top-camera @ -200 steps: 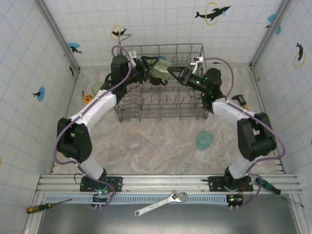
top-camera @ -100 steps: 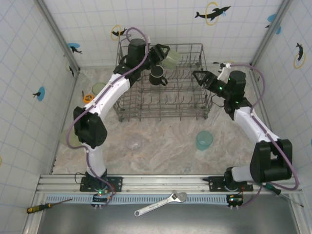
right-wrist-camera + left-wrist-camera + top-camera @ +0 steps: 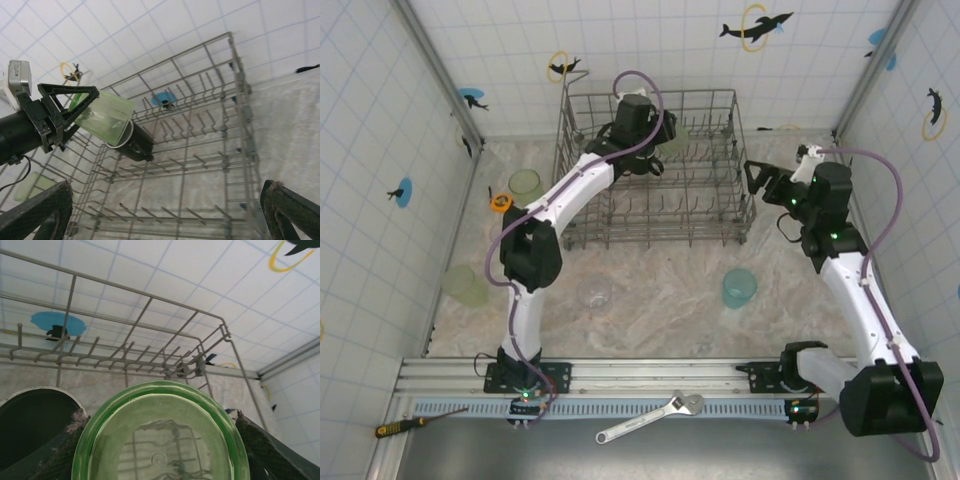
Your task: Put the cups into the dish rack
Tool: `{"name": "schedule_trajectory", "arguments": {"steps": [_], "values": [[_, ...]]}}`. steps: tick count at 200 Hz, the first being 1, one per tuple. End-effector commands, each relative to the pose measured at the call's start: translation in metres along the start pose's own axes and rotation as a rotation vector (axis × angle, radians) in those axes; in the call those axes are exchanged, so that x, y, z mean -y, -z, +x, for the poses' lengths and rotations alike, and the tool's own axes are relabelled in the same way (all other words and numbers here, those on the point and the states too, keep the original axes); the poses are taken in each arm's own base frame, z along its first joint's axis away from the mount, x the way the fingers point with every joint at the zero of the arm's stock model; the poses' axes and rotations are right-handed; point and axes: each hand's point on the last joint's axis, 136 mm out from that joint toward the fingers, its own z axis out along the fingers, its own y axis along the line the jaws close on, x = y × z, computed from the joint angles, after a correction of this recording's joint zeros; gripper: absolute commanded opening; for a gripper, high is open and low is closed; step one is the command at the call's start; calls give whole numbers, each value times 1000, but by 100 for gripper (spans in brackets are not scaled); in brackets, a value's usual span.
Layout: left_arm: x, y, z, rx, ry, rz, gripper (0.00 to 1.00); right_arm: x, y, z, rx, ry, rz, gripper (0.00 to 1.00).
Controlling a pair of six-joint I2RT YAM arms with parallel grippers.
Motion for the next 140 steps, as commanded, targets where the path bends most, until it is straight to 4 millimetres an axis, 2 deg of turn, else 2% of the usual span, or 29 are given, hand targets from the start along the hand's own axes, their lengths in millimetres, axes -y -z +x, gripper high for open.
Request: {"name": "schedule_trajectory", "arguments": {"steps": [1, 66, 116, 140], "values": [[10, -2, -28, 117, -69, 13, 0, 5, 17, -8, 44, 61, 56, 100], [21, -26, -18, 146, -116, 86, 0, 11, 30, 3, 71, 34, 71, 100], [11, -46, -5, 141, -136, 62, 0, 17, 30, 18, 38, 23, 81, 100], [16, -53, 2, 137, -127, 96, 0, 21, 34, 25, 30, 35, 99, 99]]}}
